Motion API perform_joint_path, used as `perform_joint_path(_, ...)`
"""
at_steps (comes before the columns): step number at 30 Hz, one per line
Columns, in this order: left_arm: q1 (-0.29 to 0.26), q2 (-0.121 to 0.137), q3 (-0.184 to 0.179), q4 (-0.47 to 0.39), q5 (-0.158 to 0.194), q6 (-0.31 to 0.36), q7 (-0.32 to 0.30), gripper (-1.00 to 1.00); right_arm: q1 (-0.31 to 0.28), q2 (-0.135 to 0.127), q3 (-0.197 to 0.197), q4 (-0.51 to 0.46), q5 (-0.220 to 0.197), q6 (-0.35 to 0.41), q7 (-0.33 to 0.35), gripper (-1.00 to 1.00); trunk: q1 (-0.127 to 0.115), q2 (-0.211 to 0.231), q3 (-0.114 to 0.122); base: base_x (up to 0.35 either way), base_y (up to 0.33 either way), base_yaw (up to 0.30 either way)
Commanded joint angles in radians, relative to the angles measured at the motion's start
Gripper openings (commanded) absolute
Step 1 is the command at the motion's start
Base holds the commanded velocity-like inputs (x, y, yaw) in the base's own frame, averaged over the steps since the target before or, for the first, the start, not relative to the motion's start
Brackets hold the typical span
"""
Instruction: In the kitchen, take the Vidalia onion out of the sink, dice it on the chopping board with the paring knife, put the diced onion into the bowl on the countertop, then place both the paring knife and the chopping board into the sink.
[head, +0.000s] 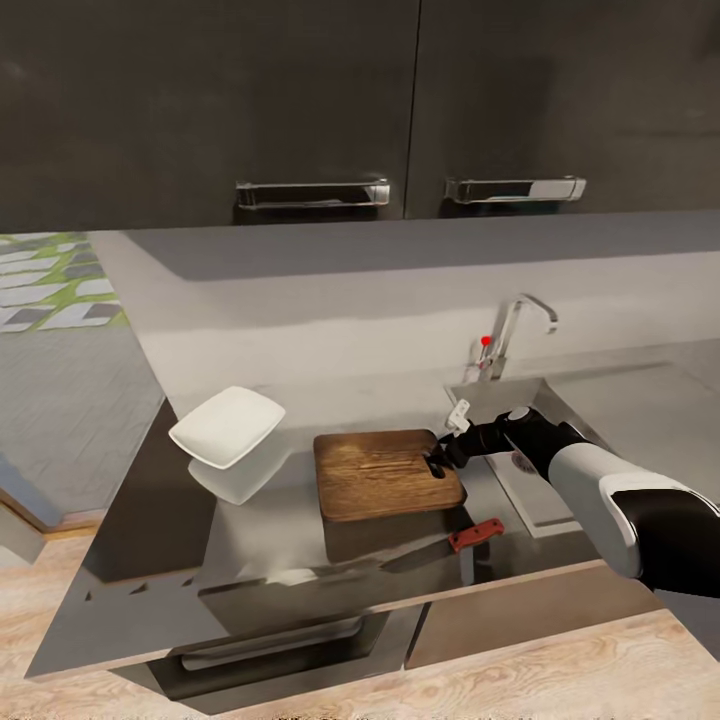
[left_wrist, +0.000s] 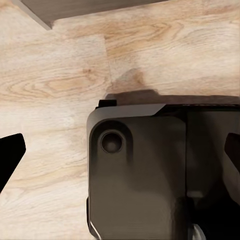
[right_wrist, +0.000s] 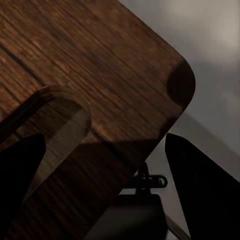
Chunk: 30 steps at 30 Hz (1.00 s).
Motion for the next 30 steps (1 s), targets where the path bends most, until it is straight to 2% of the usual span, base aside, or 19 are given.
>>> perform_joint_path(1,0.000,0.000,0.000,-0.001,0.000,-0.001,-0.001,1.00,-0.001,0.000,0.007,-0.001,-0.006,0.003,0.003,-1.00,0.001,-0.002,-0.003,0.000,0.000,0.000)
perform_joint_path(14,0.000,0.000,0.000,-0.001,0.000,-0.002,-0.001,1.00,0.000,-0.002,0.007,-0.001,-0.006,0.002,0.002,-1.00,0.001,-0.002,-0.009,0.000,0.000,0.000)
perform_joint_path(23,0.000,0.000,0.000,-0.001,0.000,-0.001,-0.001,1.00,-0.001,0.000,0.007,-0.001,-0.006,0.002,0.001,-1.00,0.001,-0.002,-0.022,0.000,0.000,0.000)
perform_joint_path(30,0.000,0.000,-0.001,-0.001,0.000,-0.002,-0.001,1.00,-0.001,0.001,0.008,0.001,-0.006,0.002,-0.052,-1.00,0.001,-0.002,-0.033,0.000,0.000,0.000)
